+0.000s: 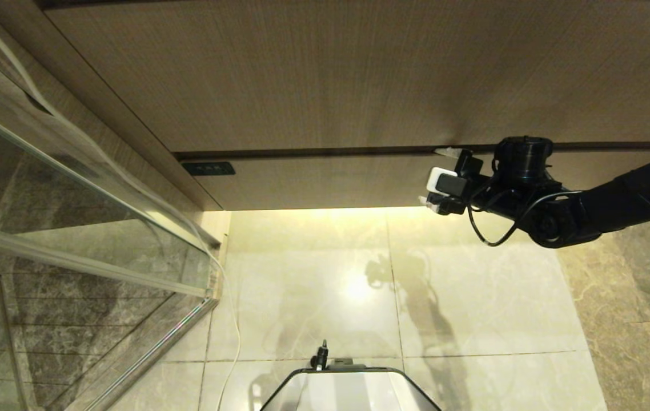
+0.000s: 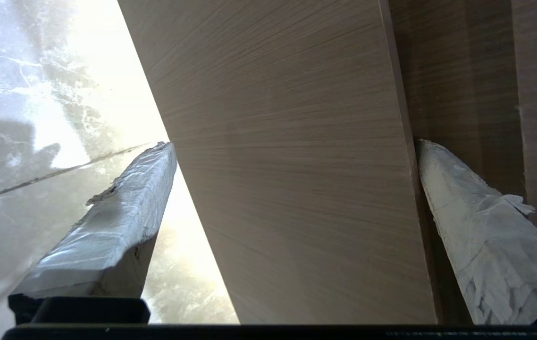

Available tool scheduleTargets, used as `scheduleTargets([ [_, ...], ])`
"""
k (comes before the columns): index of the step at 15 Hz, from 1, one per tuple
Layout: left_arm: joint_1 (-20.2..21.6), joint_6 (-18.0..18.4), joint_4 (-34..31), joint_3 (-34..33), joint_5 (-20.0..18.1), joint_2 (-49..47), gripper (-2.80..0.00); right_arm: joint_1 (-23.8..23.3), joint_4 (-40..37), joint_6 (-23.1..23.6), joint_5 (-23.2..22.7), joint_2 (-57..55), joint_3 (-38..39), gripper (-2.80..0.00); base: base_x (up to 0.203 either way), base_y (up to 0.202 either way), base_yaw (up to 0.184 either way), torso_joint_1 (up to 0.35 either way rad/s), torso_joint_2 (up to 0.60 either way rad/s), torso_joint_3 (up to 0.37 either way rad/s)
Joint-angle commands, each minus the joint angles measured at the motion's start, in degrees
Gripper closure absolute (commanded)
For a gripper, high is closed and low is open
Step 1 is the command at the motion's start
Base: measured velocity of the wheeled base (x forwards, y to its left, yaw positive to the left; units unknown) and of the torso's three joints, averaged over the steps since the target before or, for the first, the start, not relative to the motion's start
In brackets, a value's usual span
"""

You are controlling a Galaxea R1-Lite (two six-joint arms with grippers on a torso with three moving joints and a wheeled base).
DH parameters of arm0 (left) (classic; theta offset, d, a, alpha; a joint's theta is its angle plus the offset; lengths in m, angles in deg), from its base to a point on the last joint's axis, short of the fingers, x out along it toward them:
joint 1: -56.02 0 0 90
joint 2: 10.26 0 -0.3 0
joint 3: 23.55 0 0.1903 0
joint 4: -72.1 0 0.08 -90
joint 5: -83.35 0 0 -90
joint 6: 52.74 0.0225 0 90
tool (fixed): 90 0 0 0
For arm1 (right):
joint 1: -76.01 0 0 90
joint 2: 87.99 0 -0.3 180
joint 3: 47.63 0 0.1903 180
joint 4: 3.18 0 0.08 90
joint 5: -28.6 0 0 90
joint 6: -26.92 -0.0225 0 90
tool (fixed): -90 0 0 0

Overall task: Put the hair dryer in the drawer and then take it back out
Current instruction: Pull open the drawer

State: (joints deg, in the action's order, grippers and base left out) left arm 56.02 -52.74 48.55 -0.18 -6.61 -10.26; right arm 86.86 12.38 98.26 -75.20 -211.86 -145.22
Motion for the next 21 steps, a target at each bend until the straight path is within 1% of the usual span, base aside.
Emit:
scheduleTargets([
  [1,-0.02,0.0,0.01,-0.07,0.04,0.02,0.0,-0.04,-0.09,0.12,-0.09,0.29,0.92,-2.8,0.0,0.0,0.0,0.0,0.0,0.0],
  [9,0.0,0.0,0.01,0.0,0.04,0.09,0.0,-0.04,-0.26,-0.5,0.0,1.96,3.91,-2.8,0.0,0.0,0.0,0.0,0.0,0.0],
  [14,0.0,0.0,0.01,0.0,0.04,0.0,0.0,-0.04,-1.94,-0.49,0.0,3.11,5.32,-2.8,0.0,0.0,0.0,0.0,0.0,0.0],
  [16,0.0,0.0,0.01,-0.08,0.04,0.0,0.0,-0.21,-4.25,-0.5,0.0,3.51,5.55,-2.8,0.0,0.0,0.0,0.0,0.0,0.0],
  [21,0.0,0.0,0.01,0.0,0.04,0.0,0.0,-0.21,-4.57,-1.29,0.35,3.63,5.85,-2.8,0.0,0.0,0.0,0.0,0.0,0.0],
])
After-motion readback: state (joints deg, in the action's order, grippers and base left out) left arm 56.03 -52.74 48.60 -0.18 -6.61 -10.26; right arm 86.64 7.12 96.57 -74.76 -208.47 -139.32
